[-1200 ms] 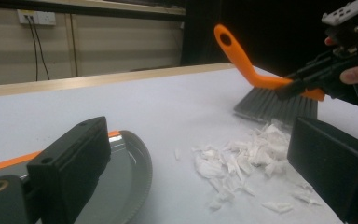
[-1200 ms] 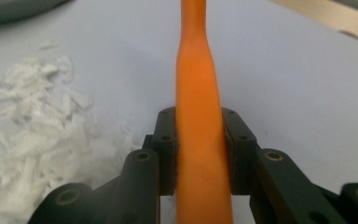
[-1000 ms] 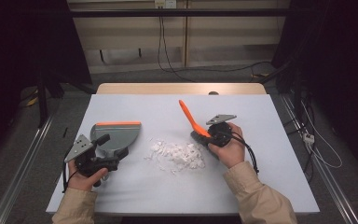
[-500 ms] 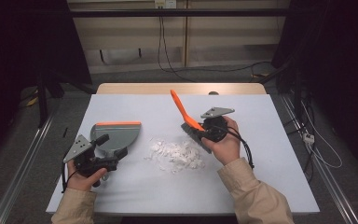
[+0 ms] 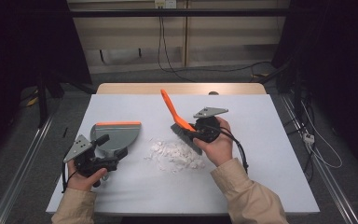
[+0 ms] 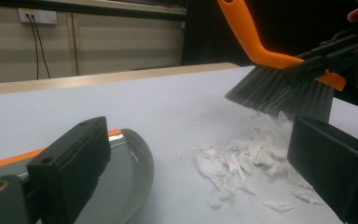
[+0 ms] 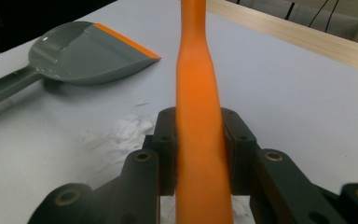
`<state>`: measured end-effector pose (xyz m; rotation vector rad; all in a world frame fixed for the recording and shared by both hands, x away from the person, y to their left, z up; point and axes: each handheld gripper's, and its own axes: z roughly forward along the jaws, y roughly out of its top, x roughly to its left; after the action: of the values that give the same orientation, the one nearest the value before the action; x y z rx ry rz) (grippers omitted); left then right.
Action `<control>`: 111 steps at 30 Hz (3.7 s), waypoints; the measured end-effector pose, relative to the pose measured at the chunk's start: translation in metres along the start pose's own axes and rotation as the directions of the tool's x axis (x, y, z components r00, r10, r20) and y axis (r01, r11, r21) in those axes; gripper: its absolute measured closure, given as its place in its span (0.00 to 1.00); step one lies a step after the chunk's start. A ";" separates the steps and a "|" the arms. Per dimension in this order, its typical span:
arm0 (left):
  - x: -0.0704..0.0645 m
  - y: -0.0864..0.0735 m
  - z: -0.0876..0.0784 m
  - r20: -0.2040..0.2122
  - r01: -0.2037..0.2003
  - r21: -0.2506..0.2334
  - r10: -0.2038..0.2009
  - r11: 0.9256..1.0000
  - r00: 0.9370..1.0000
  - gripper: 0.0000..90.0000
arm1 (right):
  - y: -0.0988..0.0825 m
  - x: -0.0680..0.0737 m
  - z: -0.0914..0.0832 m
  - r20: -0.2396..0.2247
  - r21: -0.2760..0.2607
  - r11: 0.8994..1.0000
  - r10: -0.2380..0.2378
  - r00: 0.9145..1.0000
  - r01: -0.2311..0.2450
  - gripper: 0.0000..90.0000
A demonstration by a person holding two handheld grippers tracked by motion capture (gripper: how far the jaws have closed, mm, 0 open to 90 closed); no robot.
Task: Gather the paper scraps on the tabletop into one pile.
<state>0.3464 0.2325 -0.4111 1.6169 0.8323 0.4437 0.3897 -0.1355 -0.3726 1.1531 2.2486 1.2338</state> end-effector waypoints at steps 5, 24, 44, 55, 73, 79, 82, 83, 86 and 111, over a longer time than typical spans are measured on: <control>0.000 0.000 0.000 -0.001 -0.002 0.003 0.002 1.000 1.000 0.06 | 0.000 0.017 0.009 -0.069 -0.021 0.999 0.045 0.997 -0.047 0.80; 0.000 -0.001 -0.001 0.001 -0.005 0.003 0.005 1.000 1.000 0.06 | -0.011 0.052 0.046 -0.160 0.003 0.991 0.134 0.978 -0.135 0.80; 0.001 -0.001 -0.003 0.001 -0.002 -0.004 0.002 1.000 1.000 0.06 | -0.017 0.079 0.084 -0.196 0.046 0.978 0.211 0.958 -0.205 0.80; 0.001 -0.001 -0.005 -0.004 -0.006 -0.005 0.006 1.000 1.000 0.06 | -0.019 0.059 0.073 -0.090 0.074 0.979 0.194 0.977 -0.188 0.80; -0.002 0.000 0.001 0.001 -0.014 0.004 0.014 1.000 1.000 0.06 | -0.018 0.024 0.038 -0.014 -0.002 0.978 0.207 0.978 -0.207 0.80; -0.001 -0.001 0.000 0.000 -0.014 0.005 0.014 1.000 1.000 0.06 | -0.011 0.045 0.043 -0.094 -0.009 0.979 0.201 0.975 -0.203 0.80; 0.000 -0.001 -0.001 -0.002 -0.005 0.000 0.005 1.000 1.000 0.06 | -0.015 0.057 0.050 -0.143 0.006 0.976 0.217 0.966 -0.218 0.80; 0.001 -0.002 -0.001 -0.004 -0.002 0.001 0.002 1.000 1.000 0.06 | -0.016 0.061 0.053 -0.157 0.012 0.975 0.222 0.962 -0.222 0.80; 0.002 -0.003 -0.003 -0.006 0.000 0.003 0.000 1.000 1.000 0.06 | -0.019 0.072 0.059 -0.182 0.026 0.975 0.220 0.958 -0.219 0.80; 0.001 -0.002 -0.001 -0.008 -0.001 0.000 0.001 1.000 1.000 0.06 | -0.024 0.027 0.040 -0.067 -0.022 0.965 0.258 0.964 -0.260 0.80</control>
<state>0.3466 0.2340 -0.4127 1.6167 0.8376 0.4504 0.3854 -0.0993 -0.4127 1.4521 2.1667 1.4152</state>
